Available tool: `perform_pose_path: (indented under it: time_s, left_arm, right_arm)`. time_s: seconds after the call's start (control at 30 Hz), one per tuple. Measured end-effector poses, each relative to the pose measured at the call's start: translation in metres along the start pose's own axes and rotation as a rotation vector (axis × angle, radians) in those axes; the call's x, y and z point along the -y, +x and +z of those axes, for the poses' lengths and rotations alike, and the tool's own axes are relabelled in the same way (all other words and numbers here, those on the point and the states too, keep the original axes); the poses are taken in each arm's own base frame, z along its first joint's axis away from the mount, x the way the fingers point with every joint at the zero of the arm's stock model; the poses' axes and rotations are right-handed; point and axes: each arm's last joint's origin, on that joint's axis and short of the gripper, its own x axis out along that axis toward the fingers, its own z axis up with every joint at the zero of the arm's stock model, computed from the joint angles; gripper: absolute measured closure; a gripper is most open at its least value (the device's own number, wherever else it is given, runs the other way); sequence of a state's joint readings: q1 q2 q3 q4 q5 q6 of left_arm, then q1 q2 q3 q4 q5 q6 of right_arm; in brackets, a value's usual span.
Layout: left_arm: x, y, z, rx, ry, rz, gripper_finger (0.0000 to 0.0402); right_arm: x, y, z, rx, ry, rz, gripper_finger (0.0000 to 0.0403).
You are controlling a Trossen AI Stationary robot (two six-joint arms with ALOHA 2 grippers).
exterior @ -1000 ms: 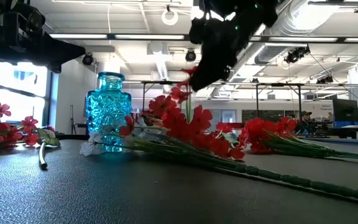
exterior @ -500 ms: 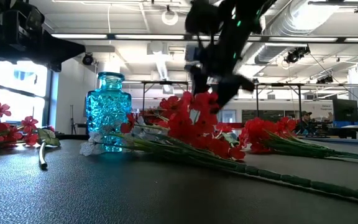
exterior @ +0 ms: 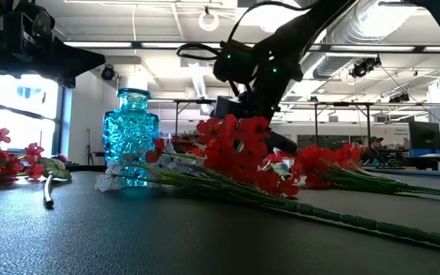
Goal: Sort flowers into vase by color
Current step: Put the red flowers into the blue vase
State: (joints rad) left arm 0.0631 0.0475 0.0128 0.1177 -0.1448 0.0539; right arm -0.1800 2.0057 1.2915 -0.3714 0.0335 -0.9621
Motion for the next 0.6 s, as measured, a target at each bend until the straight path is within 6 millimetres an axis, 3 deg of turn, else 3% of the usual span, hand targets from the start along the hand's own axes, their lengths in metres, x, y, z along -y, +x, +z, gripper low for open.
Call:
perform_pose_path:
  time_s: [0.23, 0.4, 0.6]
  left_arm:
    - [0.000, 0.000, 0.000, 0.000, 0.000, 0.000, 0.0394]
    - [0.000, 0.000, 0.000, 0.000, 0.000, 0.000, 0.0394]
    - [0.000, 0.000, 0.000, -0.001, 0.000, 0.000, 0.0394]
  right_arm:
    - [0.004, 0.002, -0.003, 0.062, 0.205, 0.024, 0.0391]
    - [0.008, -0.002, -0.001, 0.090, 0.430, 0.002, 0.0397]
    - [0.005, -0.038, -0.018, 0.161, 0.613, -0.014, 0.0402]
